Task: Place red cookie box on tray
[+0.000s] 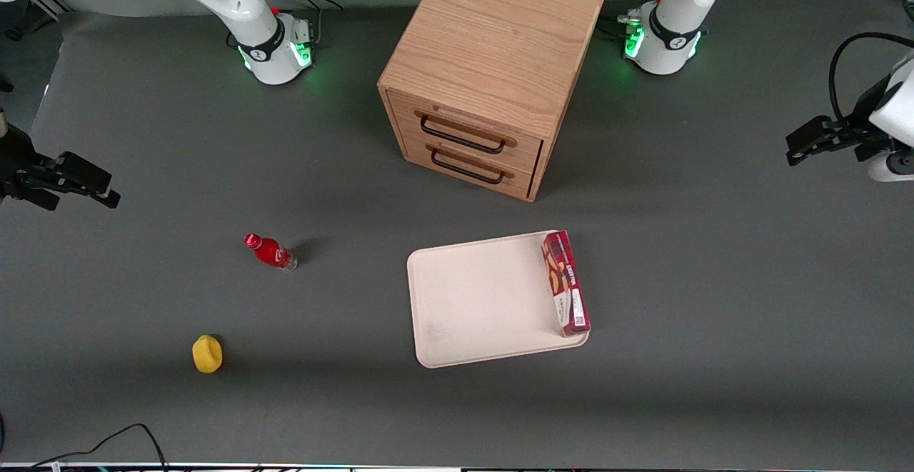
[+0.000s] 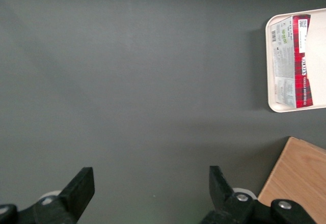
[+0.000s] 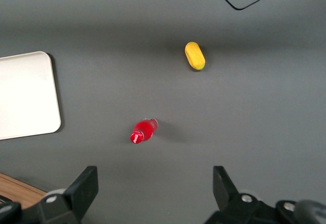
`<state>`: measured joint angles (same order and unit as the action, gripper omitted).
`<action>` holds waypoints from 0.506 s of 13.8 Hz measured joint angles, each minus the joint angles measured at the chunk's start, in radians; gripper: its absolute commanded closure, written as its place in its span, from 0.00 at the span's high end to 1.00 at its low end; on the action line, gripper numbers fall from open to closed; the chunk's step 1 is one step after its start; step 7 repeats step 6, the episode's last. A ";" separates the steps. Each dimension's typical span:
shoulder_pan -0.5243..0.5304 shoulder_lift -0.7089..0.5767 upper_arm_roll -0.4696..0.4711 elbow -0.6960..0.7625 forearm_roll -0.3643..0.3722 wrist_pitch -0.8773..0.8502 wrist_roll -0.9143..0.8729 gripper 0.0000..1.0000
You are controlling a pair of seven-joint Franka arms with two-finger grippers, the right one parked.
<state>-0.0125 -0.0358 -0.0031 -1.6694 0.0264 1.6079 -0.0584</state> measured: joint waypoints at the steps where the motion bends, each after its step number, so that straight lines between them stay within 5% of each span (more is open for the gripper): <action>1: 0.019 0.012 0.000 0.004 -0.014 0.005 0.000 1.00; 7: 0.059 0.057 -0.002 0.033 -0.026 0.005 0.004 1.00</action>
